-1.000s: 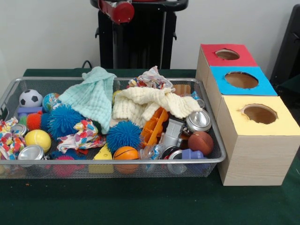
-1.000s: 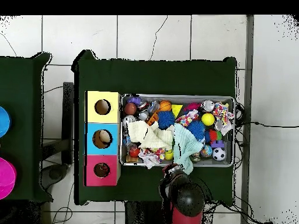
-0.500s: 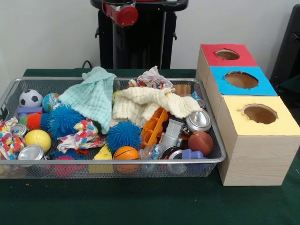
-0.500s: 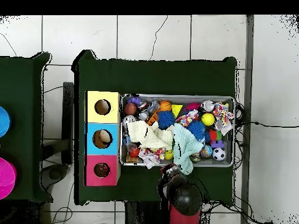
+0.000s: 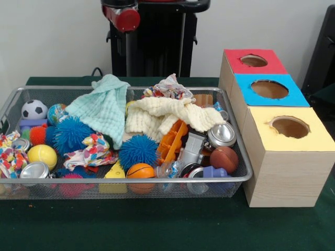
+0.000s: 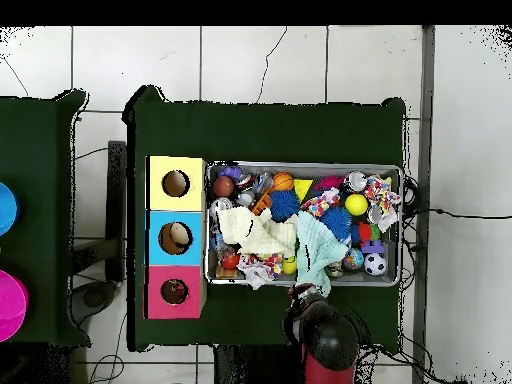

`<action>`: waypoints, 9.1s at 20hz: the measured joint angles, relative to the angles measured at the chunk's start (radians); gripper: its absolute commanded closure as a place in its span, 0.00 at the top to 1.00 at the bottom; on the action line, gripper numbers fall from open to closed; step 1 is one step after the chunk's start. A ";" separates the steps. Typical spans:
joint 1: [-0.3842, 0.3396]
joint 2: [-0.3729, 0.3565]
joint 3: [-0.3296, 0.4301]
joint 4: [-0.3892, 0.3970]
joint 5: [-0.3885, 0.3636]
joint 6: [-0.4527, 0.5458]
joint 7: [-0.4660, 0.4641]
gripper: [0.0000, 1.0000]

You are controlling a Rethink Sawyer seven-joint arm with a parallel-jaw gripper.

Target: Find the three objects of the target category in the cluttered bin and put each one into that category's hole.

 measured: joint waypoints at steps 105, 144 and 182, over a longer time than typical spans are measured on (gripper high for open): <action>-0.199 0.307 0.158 -0.178 -1.010 -0.117 0.479 1.00; -0.392 0.246 0.223 -0.179 -1.213 -0.123 0.479 1.00; -0.338 0.357 0.195 -0.194 -1.359 -0.409 0.479 1.00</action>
